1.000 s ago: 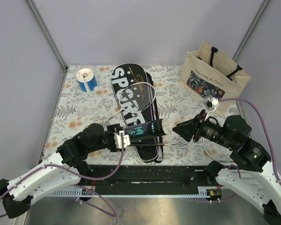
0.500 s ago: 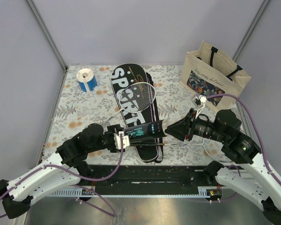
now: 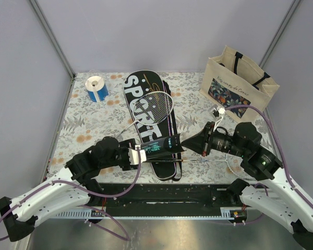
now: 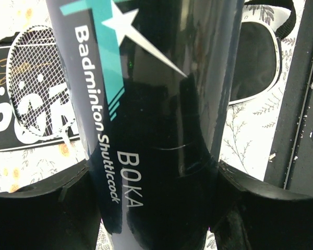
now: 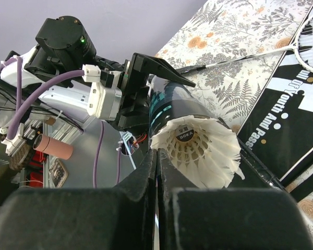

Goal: Pack up the badminton gear

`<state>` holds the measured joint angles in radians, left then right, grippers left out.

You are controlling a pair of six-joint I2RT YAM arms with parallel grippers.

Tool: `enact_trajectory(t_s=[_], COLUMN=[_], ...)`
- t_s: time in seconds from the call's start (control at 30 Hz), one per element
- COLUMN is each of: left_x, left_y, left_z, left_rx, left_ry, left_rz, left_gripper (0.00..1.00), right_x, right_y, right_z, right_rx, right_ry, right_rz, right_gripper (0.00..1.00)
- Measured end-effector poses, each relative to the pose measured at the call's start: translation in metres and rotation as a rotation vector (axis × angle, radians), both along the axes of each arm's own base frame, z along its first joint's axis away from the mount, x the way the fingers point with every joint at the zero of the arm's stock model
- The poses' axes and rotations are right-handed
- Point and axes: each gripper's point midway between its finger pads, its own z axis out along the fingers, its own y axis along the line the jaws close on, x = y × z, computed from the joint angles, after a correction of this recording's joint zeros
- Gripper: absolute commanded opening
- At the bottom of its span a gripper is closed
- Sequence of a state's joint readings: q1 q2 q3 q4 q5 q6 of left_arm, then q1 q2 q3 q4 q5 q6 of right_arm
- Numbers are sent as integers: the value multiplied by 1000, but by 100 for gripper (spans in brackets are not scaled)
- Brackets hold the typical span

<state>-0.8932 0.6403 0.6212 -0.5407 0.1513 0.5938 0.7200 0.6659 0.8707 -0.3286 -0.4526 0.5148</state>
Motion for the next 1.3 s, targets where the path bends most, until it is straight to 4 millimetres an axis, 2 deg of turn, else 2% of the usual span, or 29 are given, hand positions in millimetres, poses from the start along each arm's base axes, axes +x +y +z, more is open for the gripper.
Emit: enact_trajectory(t_s=[0.33, 0.53, 0.87, 0.97, 1.17, 1.3], left_x=[-1, -2, -2, -2, -2, 0], left_y=[2, 3, 3, 3, 2, -2], left_z=[0, 7, 6, 6, 7, 16], left_rx=[-5, -28, -28, -29, -31, -63], left_ry=[11, -6, -4, -3, -11, -35], left_rz=[13, 13, 14, 14, 7, 1], left_gripper=[0, 0, 0, 0, 0, 0], right_x=[9, 8, 11, 11, 14, 14], right_y=[17, 22, 29, 32, 28, 14], right_z=[-14, -8, -9, -9, -14, -2], right_rx=[17, 57, 73, 77, 49, 33], right_ry=[56, 52, 89, 101, 130, 118], right_rz=[34, 53, 68, 78, 38, -32], right_gripper=[0, 0, 4, 12, 43, 52])
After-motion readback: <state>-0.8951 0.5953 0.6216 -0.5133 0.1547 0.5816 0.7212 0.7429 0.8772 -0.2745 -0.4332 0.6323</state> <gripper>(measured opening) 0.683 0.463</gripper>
